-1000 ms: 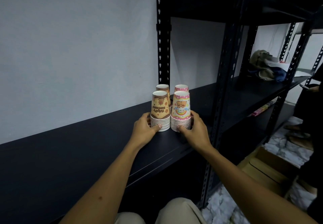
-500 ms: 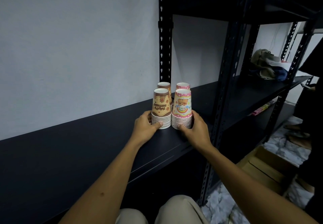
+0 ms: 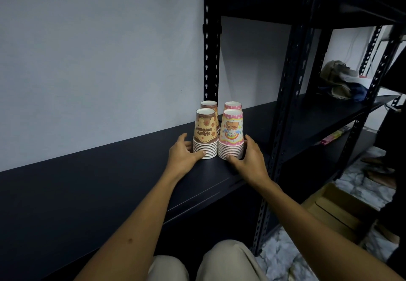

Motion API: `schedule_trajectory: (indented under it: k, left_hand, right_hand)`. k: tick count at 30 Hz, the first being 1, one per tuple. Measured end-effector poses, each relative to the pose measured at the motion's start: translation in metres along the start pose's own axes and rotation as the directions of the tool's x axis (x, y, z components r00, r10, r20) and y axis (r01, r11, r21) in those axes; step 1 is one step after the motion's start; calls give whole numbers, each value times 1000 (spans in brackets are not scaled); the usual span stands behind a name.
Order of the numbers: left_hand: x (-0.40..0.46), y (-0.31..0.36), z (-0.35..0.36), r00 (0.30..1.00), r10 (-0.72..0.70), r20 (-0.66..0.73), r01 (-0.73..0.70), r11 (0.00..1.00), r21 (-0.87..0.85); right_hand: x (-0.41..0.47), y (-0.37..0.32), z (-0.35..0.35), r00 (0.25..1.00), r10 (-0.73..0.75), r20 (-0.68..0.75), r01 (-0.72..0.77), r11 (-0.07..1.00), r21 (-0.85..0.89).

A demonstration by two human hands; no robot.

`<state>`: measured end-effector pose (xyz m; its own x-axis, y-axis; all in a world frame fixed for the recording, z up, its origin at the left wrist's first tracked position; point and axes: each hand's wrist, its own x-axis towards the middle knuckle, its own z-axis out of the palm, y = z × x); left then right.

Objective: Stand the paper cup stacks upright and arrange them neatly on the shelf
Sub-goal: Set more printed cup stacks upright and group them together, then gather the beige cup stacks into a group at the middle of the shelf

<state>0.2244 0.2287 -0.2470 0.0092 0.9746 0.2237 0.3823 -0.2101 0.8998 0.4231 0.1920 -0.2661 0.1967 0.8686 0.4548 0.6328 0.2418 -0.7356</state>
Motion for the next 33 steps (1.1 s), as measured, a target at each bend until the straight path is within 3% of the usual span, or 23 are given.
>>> schedule_trajectory:
  k: [6, 9, 12, 19, 25, 33]
  left_hand:
    - [-12, 4, -5, 998, -19, -59, 23, 998, 61]
    - [-23, 5, -12, 996, -9, -88, 18, 995, 102]
    - [-37, 4, -19, 996, 15, -89, 2, 981, 196]
    - [-62, -12, -61, 999, -4, -41, 22, 894, 447]
    - [-96, -30, -136, 997, -60, -52, 80, 800, 594]
    - [-177, -48, -223, 974, -91, -208, 211, 701, 681]
  right_hand:
    - [-27, -6, 0, 994, 27, -103, -56, 957, -285]
    - [-41, -14, 0, 991, -60, -119, 9, 920, -392]
    - [-50, -26, 3, 988, -148, -43, 112, 882, -459]
    - [-54, -60, 28, 903, -279, 327, 384, 867, -318]
    - [-57, -103, 66, 814, -299, 499, 451, 866, -216]
    - [-83, -176, 138, 641, -390, 661, 569, 819, -69]
